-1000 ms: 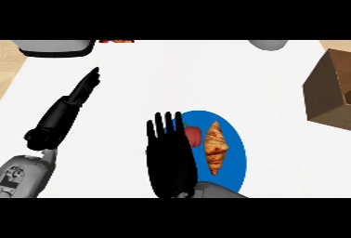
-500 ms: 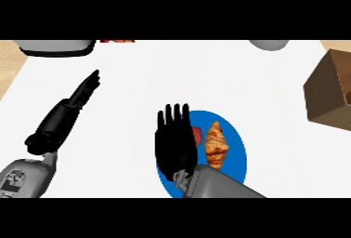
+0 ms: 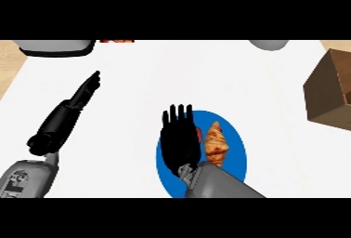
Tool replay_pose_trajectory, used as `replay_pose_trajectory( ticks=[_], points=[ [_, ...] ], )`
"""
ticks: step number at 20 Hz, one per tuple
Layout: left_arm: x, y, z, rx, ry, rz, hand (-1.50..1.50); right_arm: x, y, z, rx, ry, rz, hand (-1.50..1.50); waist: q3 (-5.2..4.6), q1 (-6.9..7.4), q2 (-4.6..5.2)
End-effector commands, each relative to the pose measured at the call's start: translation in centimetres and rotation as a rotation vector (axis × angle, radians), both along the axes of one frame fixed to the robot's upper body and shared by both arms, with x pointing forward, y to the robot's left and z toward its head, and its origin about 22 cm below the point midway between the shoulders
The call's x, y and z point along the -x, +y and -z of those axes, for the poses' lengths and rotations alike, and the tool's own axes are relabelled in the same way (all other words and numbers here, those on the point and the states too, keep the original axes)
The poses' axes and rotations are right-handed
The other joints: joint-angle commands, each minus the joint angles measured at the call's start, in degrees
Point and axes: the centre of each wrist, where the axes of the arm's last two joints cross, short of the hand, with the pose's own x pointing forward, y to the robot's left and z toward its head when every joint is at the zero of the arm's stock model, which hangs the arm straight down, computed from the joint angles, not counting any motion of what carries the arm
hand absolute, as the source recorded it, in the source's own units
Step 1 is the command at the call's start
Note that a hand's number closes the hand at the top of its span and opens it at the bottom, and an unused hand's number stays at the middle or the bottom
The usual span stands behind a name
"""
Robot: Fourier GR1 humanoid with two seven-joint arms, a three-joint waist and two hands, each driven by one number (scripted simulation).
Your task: Pick the bell pepper from the plate and place it in the cardboard box
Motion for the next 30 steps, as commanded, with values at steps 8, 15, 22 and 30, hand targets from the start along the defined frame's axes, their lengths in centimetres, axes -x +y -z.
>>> replay_pose_trajectory(
  ticks=[8, 15, 22, 30],
  points=[
    [-0.7, 2.2, -1.8, 0.012, 0.009, -0.004, 0.0, -2.8, -1.4, 1.9, 0.053, -0.002, 0.078, -1.5, 0.0, -0.05, 0.03],
    [-0.5, -0.4, -0.4, -0.015, 0.006, 0.0, 0.0, -3.4, -3.7, 4.3, 0.023, 0.009, 0.051, -1.5, 0.0, -0.15, 0.02],
    [-0.9, -0.9, -0.8, -0.003, 0.0, -0.007, 0.0, -2.1, -4.3, 5.7, 0.015, -0.061, -0.141, 1.5, 0.02, -0.23, -0.04],
    [-0.4, 0.1, -0.3, 0.005, 0.005, -0.028, 0.0, 0.1, -7.6, 6.4, -0.199, 0.039, -0.451, 1.5, 0.08, -1.5, -0.18]
  ],
)
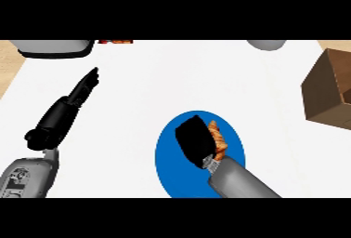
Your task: Pick the bell pepper from the plate and place it in the cardboard box
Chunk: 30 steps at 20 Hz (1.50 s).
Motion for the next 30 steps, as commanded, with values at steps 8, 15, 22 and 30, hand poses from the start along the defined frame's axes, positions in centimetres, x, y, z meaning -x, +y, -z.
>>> replay_pose_trajectory(
  ticks=[8, 15, 22, 30],
  points=[
    [1.2, 1.3, 0.4, 0.014, 0.003, -0.038, 0.0, 6.4, -12.4, -1.0, -0.386, 0.165, -0.563, 1.5, 0.13, -2.38, -0.39],
    [0.6, 1.2, 0.6, -0.001, 0.004, -0.023, 0.0, 7.2, -20.9, -9.2, -0.428, -0.046, -0.665, 1.5, 0.01, -2.44, 0.0],
    [1.6, 2.1, 0.6, -0.016, 0.014, -0.03, 0.0, 7.0, -26.0, -12.3, -0.747, -0.132, -0.307, 1.5, 0.02, -1.92, 0.03],
    [-0.2, -1.4, -0.5, 0.002, -0.005, 0.018, 0.0, 2.5, -32.7, -17.8, -0.905, -0.239, 0.012, 1.5, 0.03, 0.38, 0.5]
  ],
)
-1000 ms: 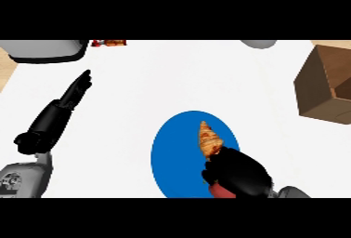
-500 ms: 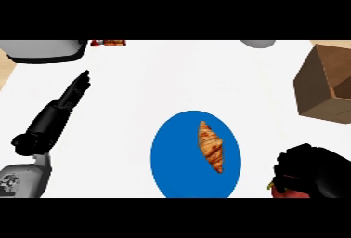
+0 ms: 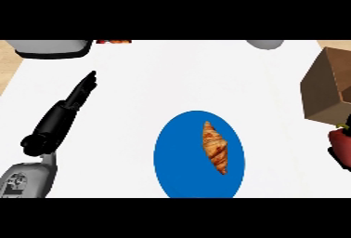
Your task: Pick the bell pepper from the plate and place it in the cardboard box
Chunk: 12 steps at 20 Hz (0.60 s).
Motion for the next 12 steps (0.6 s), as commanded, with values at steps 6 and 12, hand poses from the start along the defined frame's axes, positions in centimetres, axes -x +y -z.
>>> replay_pose_trajectory(
  ticks=[6, 12],
  points=[
    [-2.1, -1.0, -0.9, -0.006, -0.003, 0.025, 0.0, -6.3, -7.4, -3.5, -0.053, 0.026, 0.218, 1.5, 0.07, 2.12, 0.44],
    [-1.0, -1.4, -0.8, -0.001, -0.004, 0.063, 0.0, -8.8, -9.2, -1.8, 0.2, 0.174, 0.258, 1.5, 0.07, 3.4, 0.67]
  ],
)
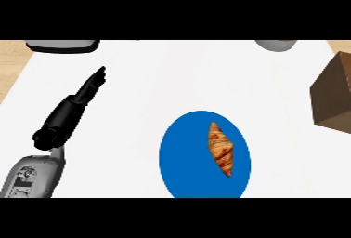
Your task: Pick the bell pepper from the plate and place it in the cardboard box
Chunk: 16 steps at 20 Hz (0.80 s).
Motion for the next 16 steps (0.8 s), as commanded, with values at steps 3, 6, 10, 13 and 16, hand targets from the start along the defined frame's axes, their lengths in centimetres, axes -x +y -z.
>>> replay_pose_trajectory(
  ticks=[3, 6, 10, 13, 16],
  points=[
    [-0.3, -1.1, -1.0, 0.006, -0.017, 0.027, 0.0, -1.5, -2.9, 0.6, 0.177, 0.268, 0.051, 1.5, 0.02, 1.19, 0.31],
    [-1.3, -1.9, -0.2, 0.003, -0.011, 0.027, 0.0, -2.3, -4.6, 2.1, 0.194, 0.316, 0.01, 1.5, 0.07, 0.72, 0.59],
    [-0.9, -0.1, -0.5, 0.01, -0.017, 0.038, 0.0, -3.1, -5.4, 2.3, 0.328, 0.41, 0.022, 1.5, 0.08, 1.93, 0.8],
    [0.1, -0.2, -0.2, 0.004, -0.013, 0.04, 0.0, -2.5, -7.7, 2.7, 0.309, 0.496, 0.006, -1.5, 0.15, 2.17, 0.7],
    [-0.6, -0.6, -0.5, 0.009, -0.022, 0.034, 0.0, -2.3, -8.4, 3.2, 0.289, 0.533, -0.124, -1.5, 0.2, 1.66, 0.86]
  ],
)
